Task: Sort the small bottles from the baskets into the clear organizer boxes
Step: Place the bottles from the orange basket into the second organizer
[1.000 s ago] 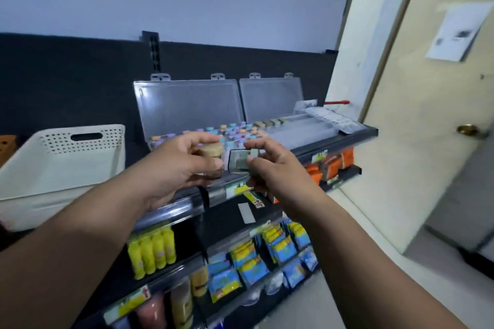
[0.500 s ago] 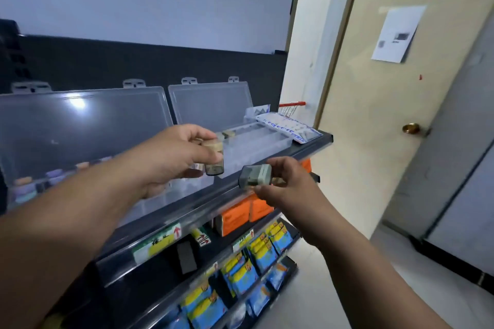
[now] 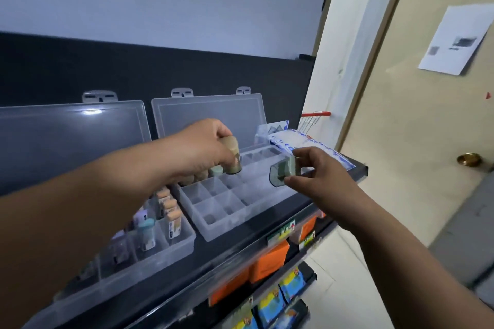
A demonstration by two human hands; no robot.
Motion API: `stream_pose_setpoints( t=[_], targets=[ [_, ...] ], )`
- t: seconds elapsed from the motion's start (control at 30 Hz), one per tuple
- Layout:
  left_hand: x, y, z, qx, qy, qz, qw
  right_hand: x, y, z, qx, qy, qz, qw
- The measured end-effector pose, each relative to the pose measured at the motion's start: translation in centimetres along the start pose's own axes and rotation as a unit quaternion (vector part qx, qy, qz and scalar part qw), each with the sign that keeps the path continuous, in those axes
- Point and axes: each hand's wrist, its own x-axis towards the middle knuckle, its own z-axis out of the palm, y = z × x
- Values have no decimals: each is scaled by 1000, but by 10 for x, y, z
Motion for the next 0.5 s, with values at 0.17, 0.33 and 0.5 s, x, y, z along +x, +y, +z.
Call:
stream_pose_setpoints(
  t=[0.17, 0.33, 0.5],
  targets=[
    [50, 2, 27, 12, 33, -14, 999, 81, 27, -8, -43, -41, -59, 997],
    [103, 0, 60, 26, 86, -69, 994, 161, 55, -2, -60, -129, -116, 983],
    [144, -4, 83, 93, 114, -113, 983, 215, 76, 7, -66, -212, -160, 962]
  ],
)
